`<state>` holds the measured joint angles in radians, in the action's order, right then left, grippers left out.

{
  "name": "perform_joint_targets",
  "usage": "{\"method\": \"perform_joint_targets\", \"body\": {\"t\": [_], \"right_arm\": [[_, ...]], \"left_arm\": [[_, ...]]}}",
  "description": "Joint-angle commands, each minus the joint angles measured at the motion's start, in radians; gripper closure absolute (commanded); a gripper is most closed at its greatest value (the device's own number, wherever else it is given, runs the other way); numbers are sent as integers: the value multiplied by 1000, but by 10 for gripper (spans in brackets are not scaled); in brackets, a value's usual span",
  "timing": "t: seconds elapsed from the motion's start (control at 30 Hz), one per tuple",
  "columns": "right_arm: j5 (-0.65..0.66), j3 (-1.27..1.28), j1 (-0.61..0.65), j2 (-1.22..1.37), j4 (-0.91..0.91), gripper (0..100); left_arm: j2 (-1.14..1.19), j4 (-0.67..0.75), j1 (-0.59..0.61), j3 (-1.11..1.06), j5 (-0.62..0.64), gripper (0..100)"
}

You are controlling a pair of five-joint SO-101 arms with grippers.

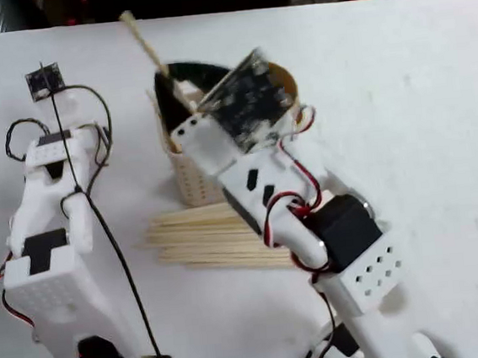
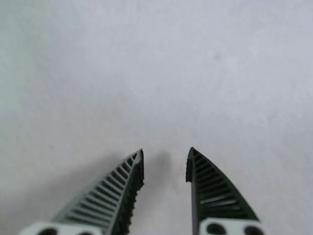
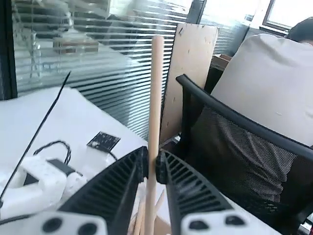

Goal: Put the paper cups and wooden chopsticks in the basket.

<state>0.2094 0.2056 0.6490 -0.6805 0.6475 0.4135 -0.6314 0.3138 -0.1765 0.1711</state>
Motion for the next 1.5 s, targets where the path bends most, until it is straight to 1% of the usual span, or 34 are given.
{"method": "perform_joint_targets", "body": {"t": [0.0, 0.17, 0.3, 0.43, 0.5, 0.6, 0.67, 0.77, 0.9, 0.93, 1.0, 1.03, 1.2, 1.33, 1.47], "right_arm": [[-28, 8, -21, 1, -150, 981], [-28, 58, -15, 31, -260, 981], [-60, 46, -22, 117, -257, 981], [-61, 48, -24, 208, -255, 971], [-61, 48, -24, 232, -249, 922], [-61, 43, -24, 225, -179, 817], [-60, 43, -24, 199, -108, 790], [-60, 48, -24, 131, 15, 837], [-61, 74, -24, 31, 157, 964], [-63, 101, -27, 1, 196, 991], [-63, 203, -28, -74, 249, 968], [-63, 267, -28, -117, 251, 977], [-61, 666, -85, -401, 209, 979], [-55, 927, -168, -645, 170, 979], [54, 1137, -249, -869, 182, 979]], "left_arm": [[-4, 25, -4, 51, -11, 839], [-4, 25, -1, 49, -11, 839], [-4, 25, -1, 49, -11, 839], [-4, 25, -1, 49, -11, 839], [-4, 25, -1, 51, -11, 839], [-4, 25, -1, 51, -11, 839], [-4, 25, -1, 51, -11, 839], [-4, 25, -2, 51, -11, 839], [-4, 25, -2, 51, -11, 839], [-4, 25, -2, 49, -11, 839], [-4, 25, -2, 49, -11, 839], [-4, 25, -2, 49, -11, 839], [-4, 25, -2, 46, -11, 839], [-4, 25, -2, 46, -11, 839], [-4, 25, -4, 46, -11, 839]]}}
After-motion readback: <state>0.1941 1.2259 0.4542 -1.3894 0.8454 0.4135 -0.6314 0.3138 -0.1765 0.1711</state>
